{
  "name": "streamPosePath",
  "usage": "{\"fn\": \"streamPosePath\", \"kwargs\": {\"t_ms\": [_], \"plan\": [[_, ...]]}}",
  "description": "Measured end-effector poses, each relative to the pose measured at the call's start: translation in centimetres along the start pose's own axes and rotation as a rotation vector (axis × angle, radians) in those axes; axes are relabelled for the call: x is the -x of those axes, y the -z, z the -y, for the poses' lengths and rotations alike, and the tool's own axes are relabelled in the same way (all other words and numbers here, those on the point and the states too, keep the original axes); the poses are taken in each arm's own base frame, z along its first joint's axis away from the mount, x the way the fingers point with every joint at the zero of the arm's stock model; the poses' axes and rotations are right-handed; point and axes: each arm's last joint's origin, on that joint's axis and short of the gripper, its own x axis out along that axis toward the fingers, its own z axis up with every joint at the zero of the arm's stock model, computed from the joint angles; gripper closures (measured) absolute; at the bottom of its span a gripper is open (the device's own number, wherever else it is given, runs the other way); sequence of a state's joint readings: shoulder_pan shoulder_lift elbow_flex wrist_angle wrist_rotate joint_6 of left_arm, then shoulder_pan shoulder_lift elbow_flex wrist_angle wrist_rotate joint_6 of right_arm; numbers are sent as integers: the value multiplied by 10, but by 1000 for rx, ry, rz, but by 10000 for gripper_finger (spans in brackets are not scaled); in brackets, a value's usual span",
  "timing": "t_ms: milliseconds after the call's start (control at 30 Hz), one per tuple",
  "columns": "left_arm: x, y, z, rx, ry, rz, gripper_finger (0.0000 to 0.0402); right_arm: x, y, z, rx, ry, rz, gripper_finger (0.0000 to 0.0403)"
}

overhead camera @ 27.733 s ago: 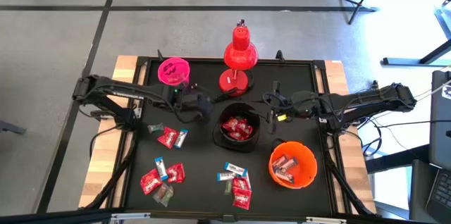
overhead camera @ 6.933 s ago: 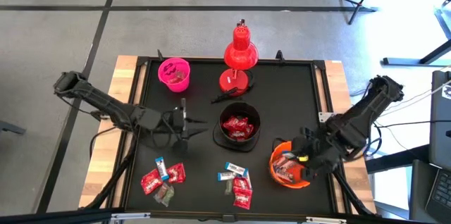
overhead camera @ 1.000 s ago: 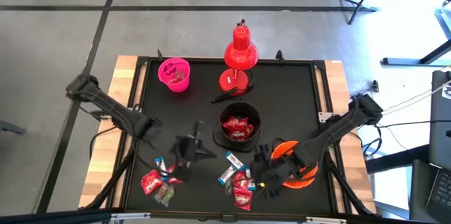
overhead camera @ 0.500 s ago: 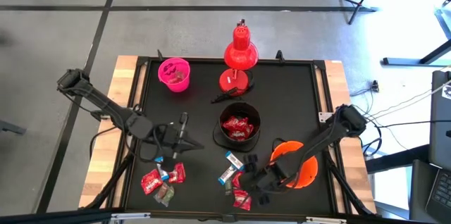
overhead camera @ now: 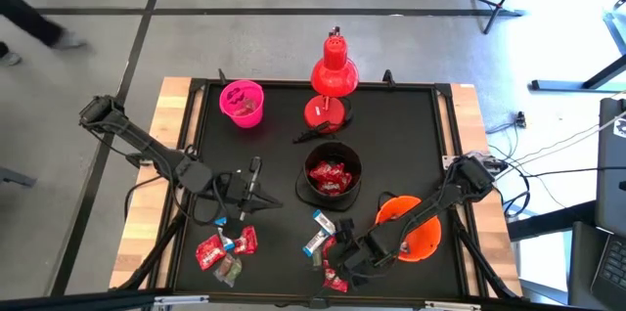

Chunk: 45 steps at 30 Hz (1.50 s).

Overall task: Organize candy in baskets
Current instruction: Put the red candy into the black bucket

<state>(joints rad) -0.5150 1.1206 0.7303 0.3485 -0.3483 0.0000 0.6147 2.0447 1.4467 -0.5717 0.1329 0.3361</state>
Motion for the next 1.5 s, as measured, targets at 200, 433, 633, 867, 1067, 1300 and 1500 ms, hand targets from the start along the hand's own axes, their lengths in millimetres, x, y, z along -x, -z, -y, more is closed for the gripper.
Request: {"fn": "streamPosePath", "kwargs": {"t_ms": [200, 433, 633, 867, 1067, 1300, 1500], "plan": [[0, 0, 1, 0, 6, -1, 401, -1, 3, 3, 7, 96, -6, 165], [0, 0, 1, -1, 6, -3, 401, -8, 6, 8, 14, 172, -25, 200], [0, 1, 1, -2, 6, -7, 401, -25, 10, 8, 15, 171, -63, 266], [1, 1, 5, -3, 18, -8, 401, -22, 7, 6, -3, 176, -70, 333], [2, 1, 7, 10, 10, -11, 401, -7, -11, 2, -5, 164, -70, 387], [4, 2, 10, 15, 12, -17, 401, 22, -36, -3, 13, 151, -29, 376], [6, 2, 15, 14, -3, -16, 401, 56, -53, -12, 72, 188, 47, 381]]}}
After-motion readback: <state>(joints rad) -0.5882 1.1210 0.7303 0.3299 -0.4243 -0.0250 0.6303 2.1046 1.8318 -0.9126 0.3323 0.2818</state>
